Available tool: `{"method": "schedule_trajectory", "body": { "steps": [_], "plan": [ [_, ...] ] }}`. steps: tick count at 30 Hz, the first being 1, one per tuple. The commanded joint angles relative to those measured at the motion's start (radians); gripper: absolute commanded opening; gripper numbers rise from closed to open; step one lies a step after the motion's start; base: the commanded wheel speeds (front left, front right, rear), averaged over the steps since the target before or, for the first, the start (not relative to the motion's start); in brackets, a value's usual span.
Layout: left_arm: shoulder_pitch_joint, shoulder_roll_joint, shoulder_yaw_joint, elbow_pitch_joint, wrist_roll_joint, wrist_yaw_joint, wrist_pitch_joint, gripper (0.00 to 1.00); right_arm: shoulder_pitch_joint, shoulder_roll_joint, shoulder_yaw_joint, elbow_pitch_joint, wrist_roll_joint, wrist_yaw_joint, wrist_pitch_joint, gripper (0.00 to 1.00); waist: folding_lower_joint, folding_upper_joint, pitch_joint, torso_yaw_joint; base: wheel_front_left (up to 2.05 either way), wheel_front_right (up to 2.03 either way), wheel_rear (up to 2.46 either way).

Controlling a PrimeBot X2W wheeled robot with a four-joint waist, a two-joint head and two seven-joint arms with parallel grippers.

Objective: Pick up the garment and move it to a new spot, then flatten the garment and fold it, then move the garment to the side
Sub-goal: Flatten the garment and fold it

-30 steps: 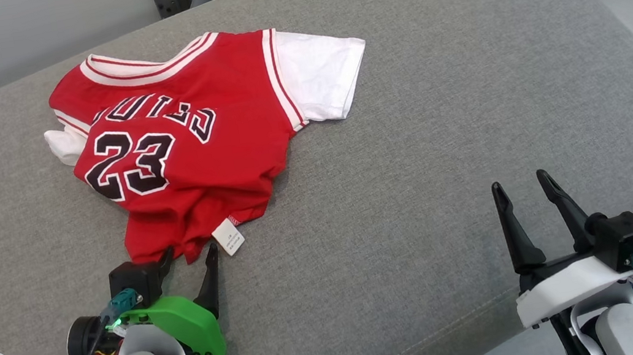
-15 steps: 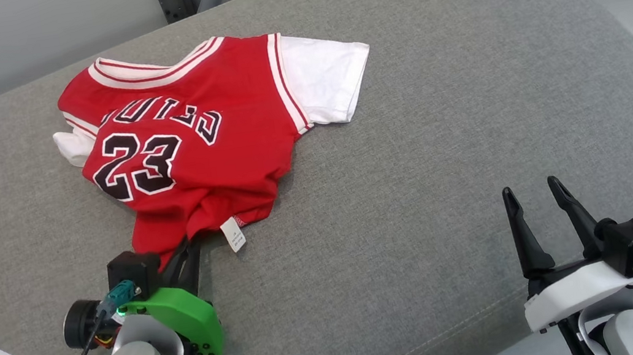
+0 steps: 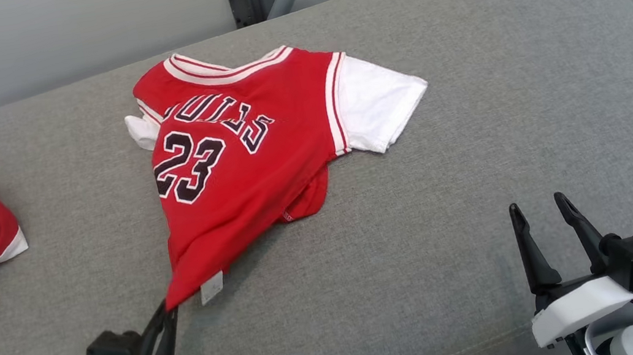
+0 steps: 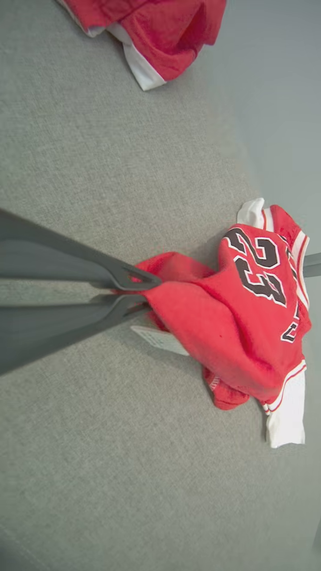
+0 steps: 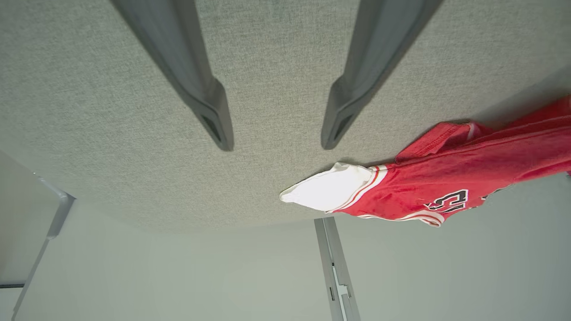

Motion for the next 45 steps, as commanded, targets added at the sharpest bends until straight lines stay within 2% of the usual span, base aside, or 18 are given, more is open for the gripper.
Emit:
{"method": "schedule_trajectory", "body": {
  "steps": [1,3,6,12,13,14,15,16,21,26,31,33,40,45],
  "plan": [
    [0.028,0.001,-0.003,-0.002,-0.014,0.008,0.004,0.00,0.007,-0.002,-0.001,-0.003,-0.010,-0.001,-0.003,1.00,0.0000,0.0087,-0.012,0.034,0.00,0.00,0.00],
    [0.065,0.011,-0.015,0.001,-0.015,0.020,0.004,0.00,0.002,-0.002,0.001,-0.002,-0.013,-0.001,-0.003,1.00,0.0000,0.0087,-0.011,0.051,0.00,0.00,0.00],
    [0.109,-0.017,-0.029,0.049,-0.028,0.021,-0.012,0.00,0.001,-0.002,0.003,0.004,-0.019,-0.001,-0.003,1.00,0.0000,0.0087,-0.011,0.074,0.00,0.00,0.00],
    [0.121,-0.113,-0.054,0.210,-0.044,-0.015,-0.063,0.00,0.000,-0.002,0.008,0.011,-0.031,-0.001,-0.003,1.00,0.0000,0.0087,-0.012,0.101,0.00,0.00,0.00],
    [0.116,-0.132,-0.052,0.232,-0.047,-0.018,-0.073,0.06,-0.001,-0.002,0.010,0.012,-0.032,-0.001,-0.003,1.00,0.0000,0.0087,-0.012,0.103,0.00,0.00,0.00],
    [0.111,-0.148,-0.049,0.250,-0.048,-0.021,-0.083,0.30,-0.002,-0.002,0.010,0.013,-0.032,-0.001,-0.003,1.00,0.0000,0.0087,-0.013,0.105,0.00,0.00,0.00],
    [0.109,-0.162,-0.045,0.266,-0.050,-0.025,-0.089,0.78,-0.003,-0.002,0.011,0.014,-0.032,-0.001,-0.003,1.00,0.0000,0.0087,-0.015,0.105,0.00,0.00,0.00],
    [0.107,-0.176,-0.039,0.279,-0.053,-0.026,-0.097,1.00,-0.003,-0.002,0.014,0.015,-0.032,-0.001,-0.003,1.00,0.0000,0.0087,-0.016,0.105,0.00,0.00,0.00],
    [0.133,-0.215,0.011,0.290,-0.082,-0.041,-0.117,1.00,0.005,-0.002,0.017,0.017,-0.033,-0.001,-0.003,1.00,0.0000,0.0087,-0.023,0.101,0.00,0.00,0.00],
    [0.196,-0.215,0.071,0.253,-0.082,-0.031,-0.125,1.00,0.019,-0.002,0.014,0.020,-0.026,-0.001,-0.003,1.00,0.0000,0.0087,-0.036,0.090,0.00,0.00,0.00],
    [0.286,-0.244,0.247,0.136,-0.039,0.020,-0.123,1.00,0.035,-0.002,0.010,0.019,-0.020,-0.001,-0.003,1.00,0.0000,0.0087,-0.056,0.085,0.00,0.00,0.00],
    [0.322,-0.260,0.312,0.090,0.014,0.028,-0.122,1.00,0.040,-0.002,0.006,0.016,-0.019,-0.001,-0.003,1.00,0.0000,0.0087,-0.064,0.085,0.00,0.00,0.00],
    [0.385,-0.306,0.447,0.016,0.150,-0.007,-0.122,1.00,0.057,-0.002,-0.019,-0.005,-0.047,-0.001,-0.003,1.00,0.0000,0.0087,-0.104,0.087,0.00,0.00,0.00],
    [0.413,-0.351,0.552,0.001,0.239,-0.085,-0.122,1.00,0.074,-0.002,-0.055,-0.039,-0.066,-0.001,-0.003,1.00,0.0000,0.0087,-0.127,0.098,0.00,0.00,0.00]
  ]
}}
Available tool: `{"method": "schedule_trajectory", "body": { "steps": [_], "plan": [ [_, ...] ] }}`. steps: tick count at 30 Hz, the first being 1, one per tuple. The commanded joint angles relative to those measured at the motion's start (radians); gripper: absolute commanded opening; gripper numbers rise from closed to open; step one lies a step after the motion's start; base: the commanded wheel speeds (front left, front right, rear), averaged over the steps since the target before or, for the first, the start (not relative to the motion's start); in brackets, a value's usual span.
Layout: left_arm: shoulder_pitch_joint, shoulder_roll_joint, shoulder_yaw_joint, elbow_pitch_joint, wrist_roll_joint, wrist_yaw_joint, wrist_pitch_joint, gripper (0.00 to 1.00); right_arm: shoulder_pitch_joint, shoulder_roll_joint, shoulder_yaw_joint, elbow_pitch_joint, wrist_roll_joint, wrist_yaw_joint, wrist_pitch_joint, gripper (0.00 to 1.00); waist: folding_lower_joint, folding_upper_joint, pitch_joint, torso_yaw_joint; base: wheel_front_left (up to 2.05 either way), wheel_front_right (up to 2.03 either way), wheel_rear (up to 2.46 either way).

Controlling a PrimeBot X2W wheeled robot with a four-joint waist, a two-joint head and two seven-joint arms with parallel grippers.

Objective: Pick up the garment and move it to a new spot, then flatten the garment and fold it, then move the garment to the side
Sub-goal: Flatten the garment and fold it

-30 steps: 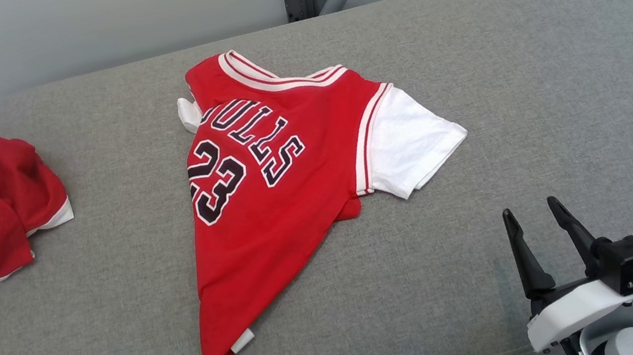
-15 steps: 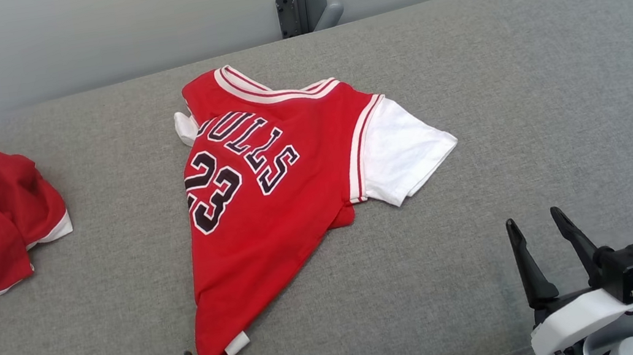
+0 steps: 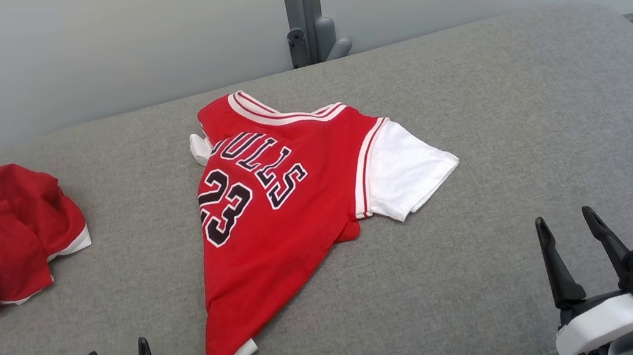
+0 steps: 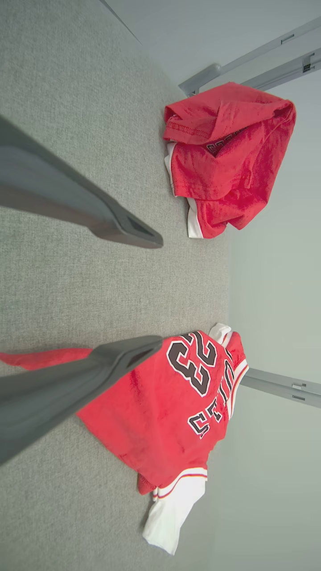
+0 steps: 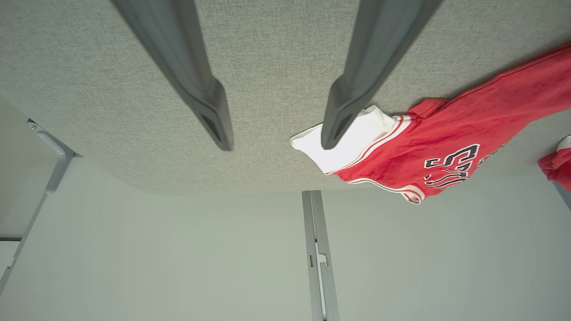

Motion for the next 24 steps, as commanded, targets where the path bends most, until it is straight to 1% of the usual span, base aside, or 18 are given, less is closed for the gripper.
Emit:
{"method": "schedule_trajectory", "body": {
  "steps": [1,5,7,13,18,24],
  "plan": [
    [0.020,-0.026,0.048,-0.004,0.043,-0.028,0.000,1.00,0.019,-0.002,-0.012,-0.011,-0.014,-0.001,-0.003,1.00,0.0000,0.0087,-0.010,0.008,0.00,0.00,0.00],
    [0.046,-0.077,0.118,0.009,0.115,-0.087,0.000,1.00,0.028,-0.011,-0.027,-0.009,-0.022,-0.001,-0.003,1.00,0.0000,0.0087,-0.014,0.011,0.00,0.00,0.00],
    [0.057,-0.104,0.143,0.022,0.146,-0.123,0.000,1.00,0.027,-0.012,-0.031,-0.002,-0.024,-0.001,-0.003,1.00,0.0000,0.0087,-0.014,0.012,0.00,0.00,0.00],
    [0.076,-0.176,0.224,0.040,0.205,-0.213,0.000,1.00,0.021,-0.010,-0.036,0.014,-0.032,-0.001,-0.003,1.00,0.0000,0.0087,-0.012,0.011,0.00,0.00,0.00],
    [0.071,-0.208,0.271,0.056,0.244,-0.273,0.000,1.00,0.021,-0.007,-0.025,0.027,-0.037,-0.001,-0.003,1.00,0.0000,0.0087,-0.016,0.012,0.00,0.00,0.00],
    [0.054,-0.224,0.288,0.075,0.269,-0.318,0.000,1.00,0.015,-0.005,-0.013,0.038,-0.038,-0.001,-0.003,1.00,0.0000,0.0087,-0.024,0.011,0.00,0.00,0.00]
  ]
}}
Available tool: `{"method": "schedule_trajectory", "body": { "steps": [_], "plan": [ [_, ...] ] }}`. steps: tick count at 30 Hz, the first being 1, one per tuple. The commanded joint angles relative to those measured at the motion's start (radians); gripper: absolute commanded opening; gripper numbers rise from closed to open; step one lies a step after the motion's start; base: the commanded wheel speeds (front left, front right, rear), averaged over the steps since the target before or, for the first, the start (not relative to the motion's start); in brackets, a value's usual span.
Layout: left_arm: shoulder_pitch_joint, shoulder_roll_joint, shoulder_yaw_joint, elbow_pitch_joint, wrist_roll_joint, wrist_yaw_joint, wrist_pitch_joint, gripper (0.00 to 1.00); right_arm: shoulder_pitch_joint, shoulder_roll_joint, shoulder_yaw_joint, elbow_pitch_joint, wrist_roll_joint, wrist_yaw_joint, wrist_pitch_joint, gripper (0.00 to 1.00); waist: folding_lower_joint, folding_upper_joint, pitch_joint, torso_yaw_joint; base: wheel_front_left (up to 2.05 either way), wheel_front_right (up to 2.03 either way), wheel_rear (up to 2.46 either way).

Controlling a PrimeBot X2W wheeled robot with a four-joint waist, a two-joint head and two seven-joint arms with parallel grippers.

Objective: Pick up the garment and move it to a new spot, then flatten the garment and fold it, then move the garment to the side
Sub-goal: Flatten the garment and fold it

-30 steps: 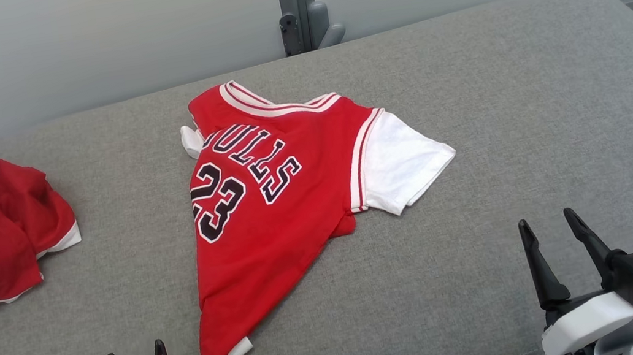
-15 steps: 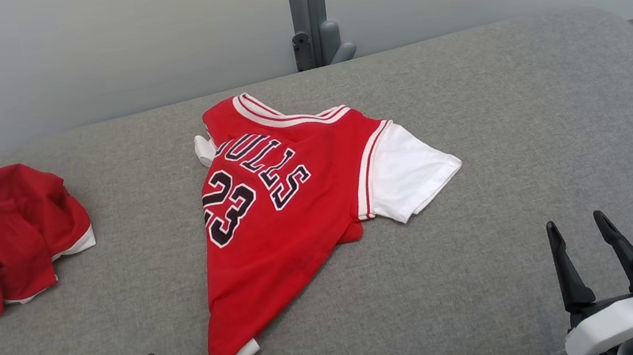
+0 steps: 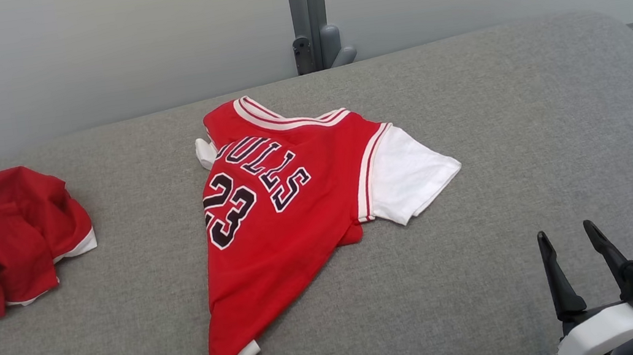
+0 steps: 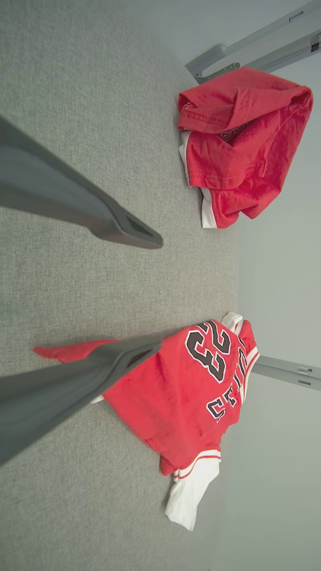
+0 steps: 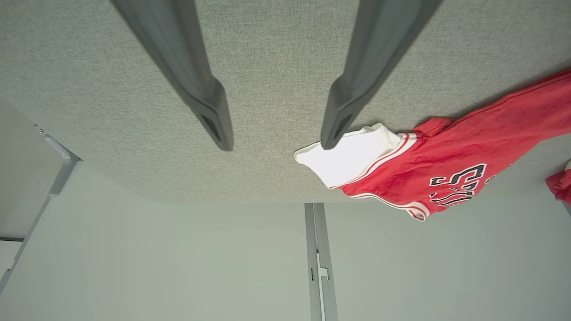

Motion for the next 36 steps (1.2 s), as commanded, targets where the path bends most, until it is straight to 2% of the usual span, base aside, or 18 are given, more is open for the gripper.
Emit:
{"method": "schedule_trajectory", "body": {
  "steps": [1,12,15,18,21,27,33,36],
  "plan": [
    [-0.011,-0.002,0.004,0.006,0.006,-0.007,0.000,1.00,-0.001,-0.001,0.005,0.004,-0.006,-0.001,-0.003,1.00,0.0000,0.0087,-0.002,-0.002,0.00,0.00,0.00],
    [-0.023,-0.013,0.007,0.030,-0.001,-0.023,0.000,1.00,-0.014,0.001,0.031,0.007,0.004,-0.001,-0.003,1.00,0.0000,0.0087,-0.004,-0.009,0.00,0.00,0.00],
    [-0.029,-0.017,0.006,0.035,-0.015,-0.024,0.000,1.00,-0.061,-0.013,0.038,-0.005,0.010,-0.001,-0.003,1.00,0.0000,0.0087,0.003,-0.012,0.00,0.00,0.00],
    [-0.040,0.000,-0.044,0.067,-0.046,-0.024,0.000,1.00,-0.119,-0.042,0.083,0.052,0.024,-0.001,-0.002,1.00,0.0000,0.0087,0.017,-0.013,0.00,0.00,0.00],
    [-0.071,0.029,-0.096,0.103,-0.090,-0.023,0.031,1.00,-0.242,-0.080,0.133,0.104,0.040,-0.001,0.067,1.00,0.0000,0.0087,0.050,-0.015,0.00,0.00,0.00],
    [-0.136,0.047,-0.202,0.137,-0.153,-0.023,0.153,1.00,-0.448,-0.143,0.208,0.202,0.075,-0.001,0.223,1.00,0.0000,0.0087,0.112,0.012,0.00,0.00,0.00],
    [-0.167,0.062,-0.256,0.148,-0.199,-0.022,0.213,1.00,-0.577,-0.185,0.285,0.303,0.127,-0.001,0.371,1.00,0.0000,0.0087,0.168,0.045,0.00,0.00,0.00],
    [-0.187,0.068,-0.289,0.139,-0.212,-0.022,0.227,1.00,-0.625,-0.214,0.334,0.349,0.163,-0.001,0.409,1.00,0.0000,0.0087,0.199,0.065,0.00,0.00,0.00]
  ]
}}
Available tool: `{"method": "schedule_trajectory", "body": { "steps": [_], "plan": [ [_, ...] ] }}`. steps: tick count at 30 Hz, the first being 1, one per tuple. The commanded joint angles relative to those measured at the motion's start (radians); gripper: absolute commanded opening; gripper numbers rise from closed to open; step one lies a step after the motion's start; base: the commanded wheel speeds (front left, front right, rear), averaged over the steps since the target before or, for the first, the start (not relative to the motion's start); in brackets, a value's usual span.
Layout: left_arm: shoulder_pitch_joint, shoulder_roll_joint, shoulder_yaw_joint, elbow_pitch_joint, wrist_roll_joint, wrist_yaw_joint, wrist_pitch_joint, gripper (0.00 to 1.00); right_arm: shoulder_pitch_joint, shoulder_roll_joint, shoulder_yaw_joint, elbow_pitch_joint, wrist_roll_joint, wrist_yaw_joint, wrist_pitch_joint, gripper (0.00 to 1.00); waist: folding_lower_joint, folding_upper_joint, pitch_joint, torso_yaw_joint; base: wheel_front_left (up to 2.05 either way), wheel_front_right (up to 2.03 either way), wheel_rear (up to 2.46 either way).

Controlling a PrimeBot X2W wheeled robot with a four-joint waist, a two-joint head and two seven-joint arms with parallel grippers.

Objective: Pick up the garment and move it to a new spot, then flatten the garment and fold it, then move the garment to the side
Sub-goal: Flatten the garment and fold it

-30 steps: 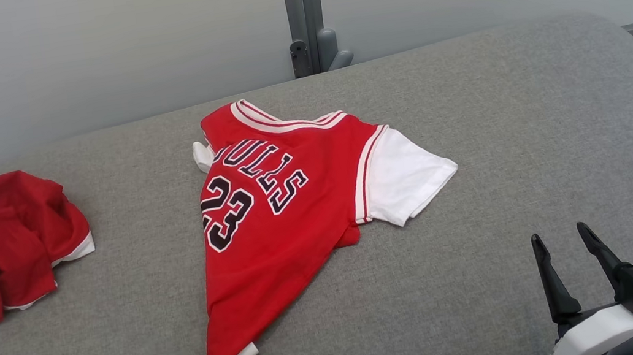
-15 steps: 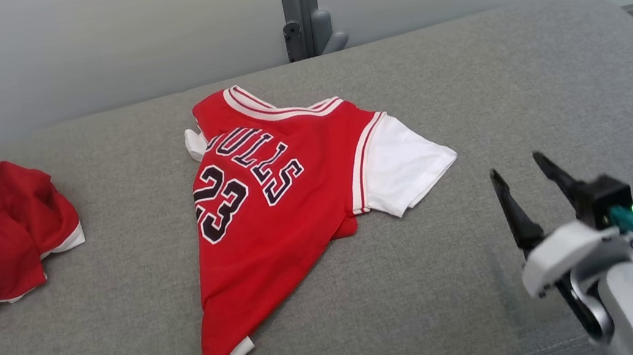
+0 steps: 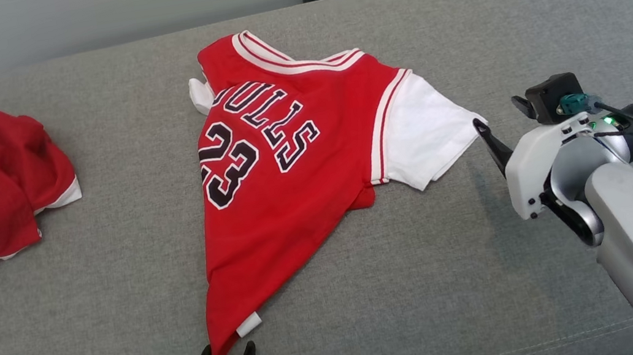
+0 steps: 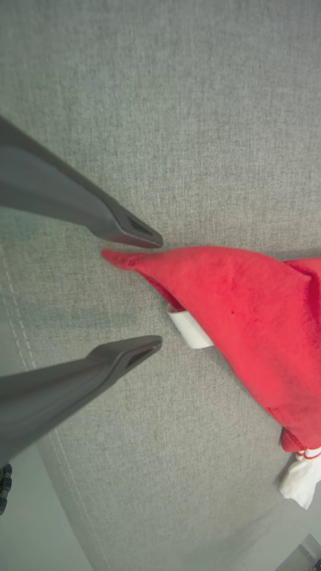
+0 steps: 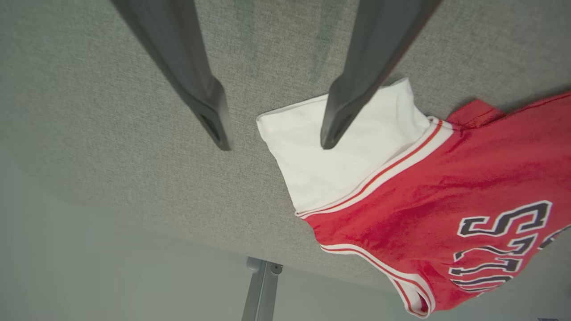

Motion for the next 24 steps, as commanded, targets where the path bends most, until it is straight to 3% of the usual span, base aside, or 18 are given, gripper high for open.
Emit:
{"method": "schedule_trajectory", "body": {
  "steps": [1,16,22,23,24],
  "plan": [
    [-0.032,0.005,-0.015,-0.008,-0.017,0.002,-0.001,1.00,-0.030,-0.023,0.011,0.036,0.023,-0.002,0.018,1.00,0.0000,0.0087,0.049,0.043,0.00,0.00,0.00],
    [-0.249,-0.016,-0.122,0.058,-0.033,0.002,-0.053,1.00,-0.211,-0.103,0.056,0.255,0.055,-0.002,0.023,1.00,0.0000,0.0087,0.236,0.162,0.00,0.00,0.00],
    [-0.266,-0.006,-0.175,0.085,-0.062,0.002,-0.060,1.00,-0.199,-0.078,0.087,0.338,0.085,-0.001,0.039,1.00,0.0000,0.0087,0.254,0.178,0.00,0.00,0.00],
    [-0.265,0.000,-0.188,0.089,-0.065,0.002,-0.057,0.91,-0.190,-0.068,0.097,0.348,0.098,0.001,0.040,0.60,0.0000,0.0087,0.253,0.179,0.00,0.00,0.00],
    [-0.262,0.007,-0.197,0.091,-0.068,0.002,-0.056,0.76,-0.184,-0.060,0.105,0.356,0.113,0.003,0.038,0.30,0.0000,0.0087,0.252,0.179,0.00,0.00,0.00]
  ]
}}
